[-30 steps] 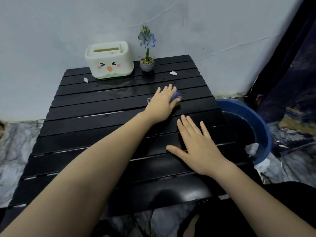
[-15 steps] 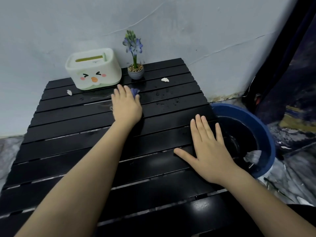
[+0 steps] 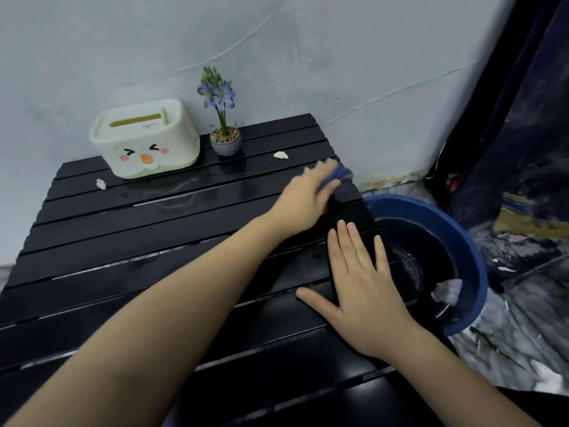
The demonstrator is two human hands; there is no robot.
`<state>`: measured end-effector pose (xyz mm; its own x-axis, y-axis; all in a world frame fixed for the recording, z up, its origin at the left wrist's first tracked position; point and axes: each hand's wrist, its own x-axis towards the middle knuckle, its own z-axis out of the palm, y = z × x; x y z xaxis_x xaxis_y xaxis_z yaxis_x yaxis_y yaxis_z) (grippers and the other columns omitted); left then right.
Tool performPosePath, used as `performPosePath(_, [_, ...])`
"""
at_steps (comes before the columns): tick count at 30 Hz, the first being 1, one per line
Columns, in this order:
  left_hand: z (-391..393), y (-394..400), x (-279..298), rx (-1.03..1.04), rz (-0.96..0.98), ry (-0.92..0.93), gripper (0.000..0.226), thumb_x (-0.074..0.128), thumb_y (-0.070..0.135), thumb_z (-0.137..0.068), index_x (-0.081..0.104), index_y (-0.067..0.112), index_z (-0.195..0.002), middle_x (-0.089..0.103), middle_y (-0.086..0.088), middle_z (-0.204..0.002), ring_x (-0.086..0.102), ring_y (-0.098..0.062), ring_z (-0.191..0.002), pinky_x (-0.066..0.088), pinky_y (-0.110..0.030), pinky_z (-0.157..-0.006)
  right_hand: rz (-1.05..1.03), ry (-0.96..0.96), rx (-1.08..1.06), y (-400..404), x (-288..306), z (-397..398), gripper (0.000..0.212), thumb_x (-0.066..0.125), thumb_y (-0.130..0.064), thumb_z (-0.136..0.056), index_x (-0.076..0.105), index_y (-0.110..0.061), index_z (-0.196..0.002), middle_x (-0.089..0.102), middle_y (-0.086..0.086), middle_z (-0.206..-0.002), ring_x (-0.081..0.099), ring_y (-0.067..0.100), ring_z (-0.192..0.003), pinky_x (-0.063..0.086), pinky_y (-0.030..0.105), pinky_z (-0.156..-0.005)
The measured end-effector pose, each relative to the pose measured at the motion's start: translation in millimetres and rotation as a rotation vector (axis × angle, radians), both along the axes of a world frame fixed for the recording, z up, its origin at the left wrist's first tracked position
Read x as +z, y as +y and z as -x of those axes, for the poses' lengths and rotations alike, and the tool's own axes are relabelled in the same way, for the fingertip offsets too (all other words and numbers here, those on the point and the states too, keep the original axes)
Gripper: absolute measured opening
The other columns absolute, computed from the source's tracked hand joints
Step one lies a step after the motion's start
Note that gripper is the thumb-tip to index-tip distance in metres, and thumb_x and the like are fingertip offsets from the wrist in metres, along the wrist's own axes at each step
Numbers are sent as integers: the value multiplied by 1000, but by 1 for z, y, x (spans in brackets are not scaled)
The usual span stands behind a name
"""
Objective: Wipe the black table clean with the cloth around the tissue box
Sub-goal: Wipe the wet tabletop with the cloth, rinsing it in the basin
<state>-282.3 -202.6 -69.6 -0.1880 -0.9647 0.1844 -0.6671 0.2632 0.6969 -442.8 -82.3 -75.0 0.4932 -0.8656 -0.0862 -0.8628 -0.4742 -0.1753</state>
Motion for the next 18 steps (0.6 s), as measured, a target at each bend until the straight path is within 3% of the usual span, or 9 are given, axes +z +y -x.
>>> performPosePath(2, [-19, -14, 6, 179, 66, 55, 45, 48, 19, -101, 42, 8, -145, 47, -16, -148, 40, -33, -140, 28, -37, -119, -7, -16, -1, 0, -1, 1, 106, -4, -86, -85, -10, -10, -159, -19, 7, -167, -28, 17, -151, -10, 53, -123])
performPosePath(5, [-54, -41, 4, 399, 44, -186, 43, 42, 22, -103, 41, 7, -143, 47, -19, -145, 42, -38, -135, 34, -45, -113, -17, -49, 0, -1, -2, 2, 106, -1, -86, -85, -9, -10, -159, -20, 6, -167, -29, 16, -150, -11, 52, -123])
performPosePath(8, [-67, -58, -10, 455, -24, -366, 39, 39, 24, -103, 45, 1, -134, 48, -21, -136, 46, -38, -126, 39, -47, -102, -20, -50, -11, -1, -2, 2, 107, -1, -87, -85, -8, -10, -159, -19, 6, -167, -28, 17, -151, -10, 52, -123])
performPosePath(10, [-59, -60, -13, 439, 1, -330, 34, 41, 25, -102, 51, 3, -126, 52, -21, -132, 50, -38, -122, 42, -47, -96, -19, -47, -18, -1, -1, 1, 107, -3, -86, -84, -8, -10, -159, -18, 7, -167, -27, 18, -151, -9, 53, -124])
performPosePath(18, [1, -43, -9, 75, 29, -182, 39, 44, 28, -103, 51, 15, -139, 53, -8, -145, 42, -26, -139, 36, -38, -111, -23, -9, -24, 4, 3, 0, 107, -3, -84, -85, -5, -8, -159, -12, 10, -168, -21, 21, -153, -4, 52, -124])
